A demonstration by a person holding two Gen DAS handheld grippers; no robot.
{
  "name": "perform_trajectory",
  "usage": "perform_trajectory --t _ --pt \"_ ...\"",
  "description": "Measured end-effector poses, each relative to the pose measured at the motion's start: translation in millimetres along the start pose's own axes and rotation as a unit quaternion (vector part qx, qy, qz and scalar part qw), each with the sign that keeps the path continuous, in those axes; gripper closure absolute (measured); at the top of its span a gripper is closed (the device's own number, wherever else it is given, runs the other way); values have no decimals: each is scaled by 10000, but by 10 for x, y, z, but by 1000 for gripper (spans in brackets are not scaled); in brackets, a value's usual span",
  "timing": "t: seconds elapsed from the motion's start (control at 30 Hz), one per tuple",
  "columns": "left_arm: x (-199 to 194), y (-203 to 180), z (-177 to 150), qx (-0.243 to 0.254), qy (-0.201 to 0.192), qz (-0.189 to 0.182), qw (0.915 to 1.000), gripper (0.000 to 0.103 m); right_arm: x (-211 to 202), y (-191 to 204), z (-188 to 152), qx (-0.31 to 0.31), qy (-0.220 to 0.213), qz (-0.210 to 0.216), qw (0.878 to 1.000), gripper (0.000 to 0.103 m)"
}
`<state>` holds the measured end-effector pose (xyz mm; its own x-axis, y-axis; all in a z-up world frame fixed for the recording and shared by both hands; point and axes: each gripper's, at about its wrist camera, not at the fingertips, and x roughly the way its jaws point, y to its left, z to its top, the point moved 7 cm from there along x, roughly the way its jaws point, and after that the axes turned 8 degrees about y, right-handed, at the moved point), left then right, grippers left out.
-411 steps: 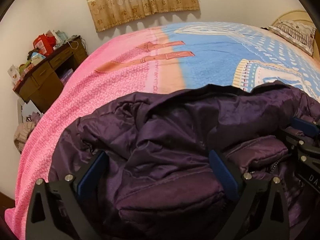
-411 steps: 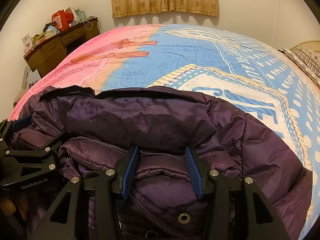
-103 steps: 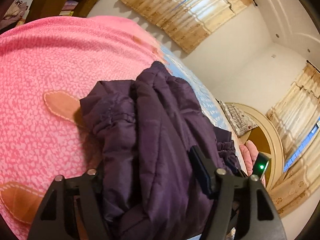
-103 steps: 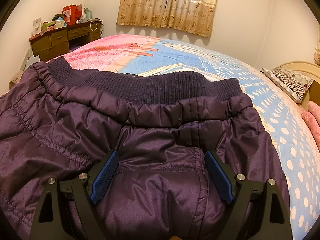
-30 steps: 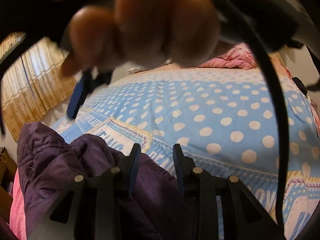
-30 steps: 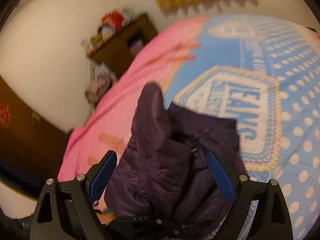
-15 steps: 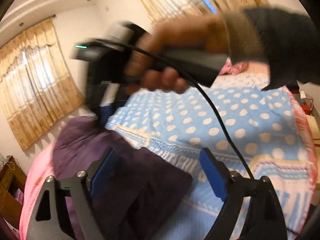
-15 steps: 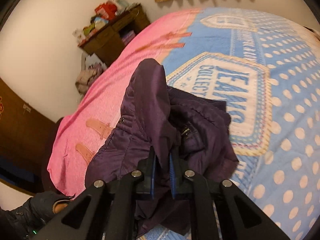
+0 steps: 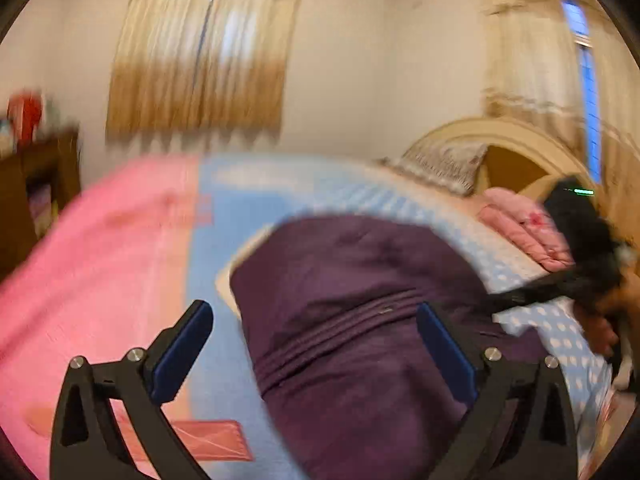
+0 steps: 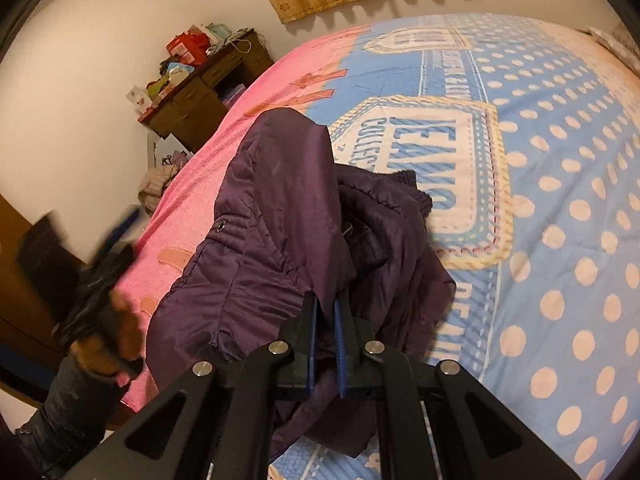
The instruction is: Fold large clothes
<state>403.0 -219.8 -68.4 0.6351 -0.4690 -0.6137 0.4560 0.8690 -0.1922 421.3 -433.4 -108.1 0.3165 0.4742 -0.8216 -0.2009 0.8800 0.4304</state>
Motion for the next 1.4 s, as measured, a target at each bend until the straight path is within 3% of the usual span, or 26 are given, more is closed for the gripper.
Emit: perform_trajectory --t 0.03,0.1,0.17,0.3,0.37,0.43,0.5,0.6,0.63,0.73,0.8,0.9,0.97,1.03,1.13,1.27,1.4 --pt "176 -129 -63 88 239 -218 9994 3 -5 -13 -30 29 -11 7 10000 97" --pt "352 -424 -146 522 392 -53 9979 11 1 -84 -99 83 -11 -118 9999 97" --pt "349 -705 -182 873 214 123 9959 10 27 -219 -183 181 36 -282 9994 97" --pt "463 -1165 -252 1550 271 538 9861 0 -70 -478 -321 651 -168 -463 9967 96" --pt "472 -1272 -278 1700 237 653 9830 0 -263 -466 -328 946 -612 -737 9909 91" --pt "504 -1256 -269 1579 202 557 9857 0 -498 -314 -277 1162 -1263 -795 9819 91" --pt "466 -1129 -249 1417 204 459 9886 0 -645 -77 -196 1217 -1879 -471 9735 90" --pt "422 -1016 -252 1234 214 405 9913 0 -564 216 23 1142 -2436 -56 9631 90" --pt "416 -1022 -255 1226 211 386 9915 0 -449 279 102 1140 -2465 124 9623 90" --pt "255 -929 -187 1096 26 504 9927 0 -123 184 193 1456 -2456 30 9584 90" --pt "51 -819 -130 830 -347 376 9952 0 32 57 137 1758 -2337 514 9549 90" --pt "-32 -565 7 494 -638 724 9941 0 118 81 92 1496 -2286 110 9619 90" --pt "130 -438 123 319 -360 1023 9936 0 219 134 90 1131 -2080 -461 9705 90" --pt "328 -420 166 188 -79 1126 9934 0 243 85 56 1047 -2098 -741 9693 90" --pt "694 -478 17 302 513 1467 9874 0 392 -49 9 1067 -2031 -685 9709 90" --pt "793 -414 -102 29 632 1306 9894 0 506 -191 -81 1136 -2159 -432 9688 90" --pt "823 -413 -194 -5 782 1350 9877 0 626 -212 -39 1101 -2042 -598 9709 90"
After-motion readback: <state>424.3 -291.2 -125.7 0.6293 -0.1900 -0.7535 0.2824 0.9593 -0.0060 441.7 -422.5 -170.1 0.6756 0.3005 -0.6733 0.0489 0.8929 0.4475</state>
